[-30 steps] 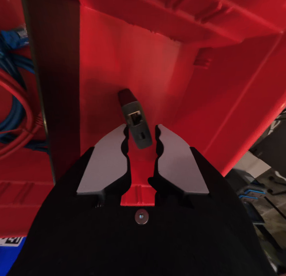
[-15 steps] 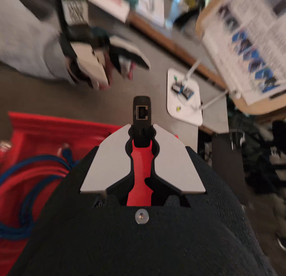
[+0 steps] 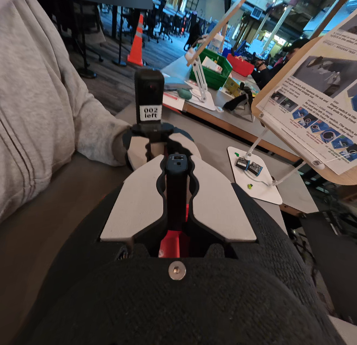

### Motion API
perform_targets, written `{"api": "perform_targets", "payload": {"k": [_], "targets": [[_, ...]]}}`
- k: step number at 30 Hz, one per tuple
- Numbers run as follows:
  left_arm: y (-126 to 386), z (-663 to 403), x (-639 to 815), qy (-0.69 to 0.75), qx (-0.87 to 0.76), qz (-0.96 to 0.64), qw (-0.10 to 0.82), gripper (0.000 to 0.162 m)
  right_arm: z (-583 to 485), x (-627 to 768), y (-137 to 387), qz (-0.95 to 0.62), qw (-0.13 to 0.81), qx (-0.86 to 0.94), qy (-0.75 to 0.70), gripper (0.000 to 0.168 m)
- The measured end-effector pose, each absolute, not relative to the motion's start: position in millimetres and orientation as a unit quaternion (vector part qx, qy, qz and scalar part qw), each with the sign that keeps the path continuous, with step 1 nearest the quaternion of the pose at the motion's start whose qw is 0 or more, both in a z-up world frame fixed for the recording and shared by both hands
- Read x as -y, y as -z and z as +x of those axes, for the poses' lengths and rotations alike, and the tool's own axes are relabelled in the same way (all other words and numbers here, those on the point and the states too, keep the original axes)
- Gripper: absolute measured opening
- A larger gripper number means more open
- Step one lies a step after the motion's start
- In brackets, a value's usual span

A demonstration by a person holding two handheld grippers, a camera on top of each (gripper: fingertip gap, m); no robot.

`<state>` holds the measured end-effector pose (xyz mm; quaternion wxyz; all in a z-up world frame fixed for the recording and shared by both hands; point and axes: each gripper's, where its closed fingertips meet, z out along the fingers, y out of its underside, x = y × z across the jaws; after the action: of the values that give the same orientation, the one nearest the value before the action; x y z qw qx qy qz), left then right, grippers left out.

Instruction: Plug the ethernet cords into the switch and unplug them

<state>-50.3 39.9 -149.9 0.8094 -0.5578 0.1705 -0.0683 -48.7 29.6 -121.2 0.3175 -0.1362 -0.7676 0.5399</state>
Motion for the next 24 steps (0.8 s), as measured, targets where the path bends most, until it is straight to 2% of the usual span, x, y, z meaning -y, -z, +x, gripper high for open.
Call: {"api": "perform_targets", "payload": {"k": [3, 6, 7, 8, 9, 10, 13, 16, 18, 21, 24], "targets": [[155.4, -40.3, -43.8, 0.081, -0.184, -0.569, 0.797, 0.069, -37.3, -16.8, 108.2, -0.122, 0.302, 0.749, -0.577, 0.019], [152.5, -26.3, -40.6, 0.090, -0.202, -0.555, 0.802, 0.064, -25.1, 1.9, 103.4, -0.099, 0.286, 0.740, -0.600, 0.019], [149.9, -21.9, -37.8, 0.092, -0.208, -0.546, 0.806, 0.056, -21.8, 6.8, 104.3, -0.093, 0.283, 0.742, -0.600, 0.019], [147.9, -17.5, -34.3, 0.091, -0.219, -0.537, 0.809, 0.035, -19.9, 9.7, 106.2, -0.091, 0.287, 0.748, -0.592, 0.019], [150.2, -10.7, -31.0, 0.091, -0.244, -0.538, 0.802, 0.021, -20.0, 9.5, 108.1, -0.092, 0.301, 0.754, -0.577, 0.020], [153.2, -10.7, -33.1, 0.081, -0.251, -0.555, 0.789, 0.021, -18.7, 7.8, 111.5, -0.095, 0.311, 0.765, -0.556, 0.020], [166.5, -26.0, -43.0, 0.019, -0.256, -0.632, 0.731, 0.021, -26.9, -15.1, 120.7, -0.161, 0.385, 0.791, -0.447, 0.025], [175.5, -39.6, -46.5, -0.089, -0.275, -0.679, 0.675, 0.020, -30.1, -49.0, 145.9, -0.197, 0.463, 0.833, -0.232, 0.038], [178.7, -41.9, -48.0, -0.160, -0.293, -0.694, 0.638, 0.020, -27.2, -64.5, 167.5, -0.191, 0.471, 0.856, -0.099, 0.044], [184.0, -46.3, -49.3, -0.260, -0.324, -0.699, 0.582, 0.020, -26.8, -75.2, 180.8, -0.164, 0.494, 0.854, 0.006, 0.041], [193.4, -49.5, -48.3, -0.314, -0.359, -0.706, 0.523, 0.020, -26.7, -71.5, 177.9, -0.132, 0.533, 0.835, 0.029, 0.041]]}}
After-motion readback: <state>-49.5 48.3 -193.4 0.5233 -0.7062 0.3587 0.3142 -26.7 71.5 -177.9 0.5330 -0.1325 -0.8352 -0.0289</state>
